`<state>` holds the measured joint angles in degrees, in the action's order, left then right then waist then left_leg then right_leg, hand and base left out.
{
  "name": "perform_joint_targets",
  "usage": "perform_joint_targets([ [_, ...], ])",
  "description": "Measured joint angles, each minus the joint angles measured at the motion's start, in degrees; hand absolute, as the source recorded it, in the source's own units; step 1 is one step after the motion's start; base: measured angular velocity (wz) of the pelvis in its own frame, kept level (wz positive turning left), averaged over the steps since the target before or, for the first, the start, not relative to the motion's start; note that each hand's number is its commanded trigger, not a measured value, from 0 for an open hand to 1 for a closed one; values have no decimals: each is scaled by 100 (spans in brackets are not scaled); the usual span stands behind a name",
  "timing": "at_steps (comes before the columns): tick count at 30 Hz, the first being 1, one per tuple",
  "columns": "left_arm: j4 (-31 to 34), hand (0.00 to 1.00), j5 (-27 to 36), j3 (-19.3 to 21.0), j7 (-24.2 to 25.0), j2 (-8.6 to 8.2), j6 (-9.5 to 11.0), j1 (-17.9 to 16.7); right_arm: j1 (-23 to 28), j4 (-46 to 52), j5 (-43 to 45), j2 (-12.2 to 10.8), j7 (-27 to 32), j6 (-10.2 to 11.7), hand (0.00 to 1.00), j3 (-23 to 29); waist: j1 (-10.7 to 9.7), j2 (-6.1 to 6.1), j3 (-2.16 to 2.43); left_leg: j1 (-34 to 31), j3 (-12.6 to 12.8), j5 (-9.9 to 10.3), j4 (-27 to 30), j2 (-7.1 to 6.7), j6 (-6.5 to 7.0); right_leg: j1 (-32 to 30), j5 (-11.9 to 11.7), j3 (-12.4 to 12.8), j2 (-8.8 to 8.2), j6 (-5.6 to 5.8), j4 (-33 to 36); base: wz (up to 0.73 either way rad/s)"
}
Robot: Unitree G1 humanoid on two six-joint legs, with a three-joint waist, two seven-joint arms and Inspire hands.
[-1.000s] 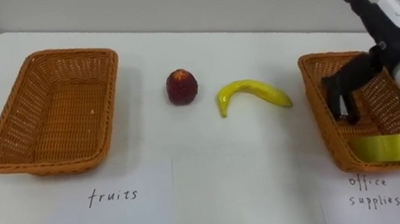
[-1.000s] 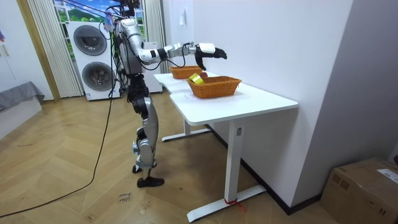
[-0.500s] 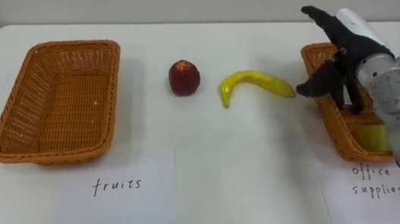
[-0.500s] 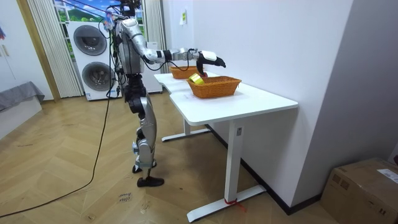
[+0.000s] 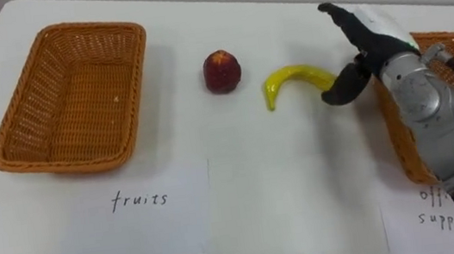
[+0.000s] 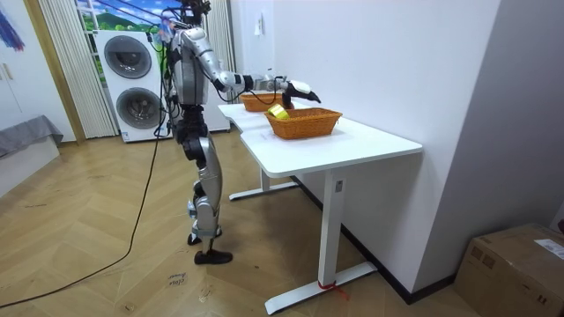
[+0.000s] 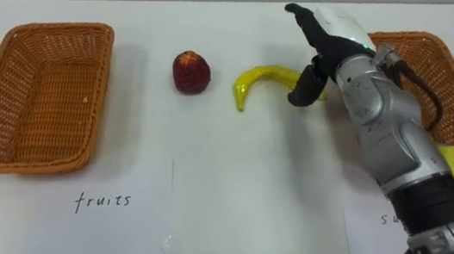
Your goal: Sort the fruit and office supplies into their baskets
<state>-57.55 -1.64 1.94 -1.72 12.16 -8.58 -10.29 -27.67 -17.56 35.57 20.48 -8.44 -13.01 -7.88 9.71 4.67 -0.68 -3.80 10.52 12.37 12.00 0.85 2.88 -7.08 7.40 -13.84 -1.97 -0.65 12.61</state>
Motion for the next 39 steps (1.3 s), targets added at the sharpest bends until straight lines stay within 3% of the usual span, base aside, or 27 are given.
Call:
perform_joint_targets([
  [9, -66, 0, 616, -269, -57, -1, 37, 73, -239, -607, 87, 4, 399, 212, 0, -280, 23, -24, -16, -109, -102, -9, 48, -11, 7, -21, 0, -113, -57, 0, 8, 6],
  [19, -222, 0, 655, -283, -5, -2, 32, 214, -367, -1210, 102, 34, 590, 256, 0, -331, 67, -27, -17, -257, -209, -49, 83, -56, 34, -109, -3, -211, -73, 5, 18, 6],
  [26, -419, 0, 659, -264, 11, 1, 12, 419, -725, -1763, 95, 199, 639, 308, 0, -466, 171, -26, -15, -306, -206, -61, 71, -58, 33, -168, -10, -222, -78, 3, 23, 0],
  [29, -416, 0, 666, -268, 7, 2, 13, 443, -781, -1875, 103, 202, 666, 326, 0, -470, 163, -22, -12, -319, -231, -64, 74, -58, 32, -166, -15, -363, -94, -5, 22, 4],
  [39, -417, 0, 894, -291, -68, 6, 47, 610, -1196, -2623, 97, 211, 807, 373, 0, -610, 171, 2, -4, -371, -303, -110, 65, -63, 22, -172, -41, -439, -100, -28, 19, 3],
])
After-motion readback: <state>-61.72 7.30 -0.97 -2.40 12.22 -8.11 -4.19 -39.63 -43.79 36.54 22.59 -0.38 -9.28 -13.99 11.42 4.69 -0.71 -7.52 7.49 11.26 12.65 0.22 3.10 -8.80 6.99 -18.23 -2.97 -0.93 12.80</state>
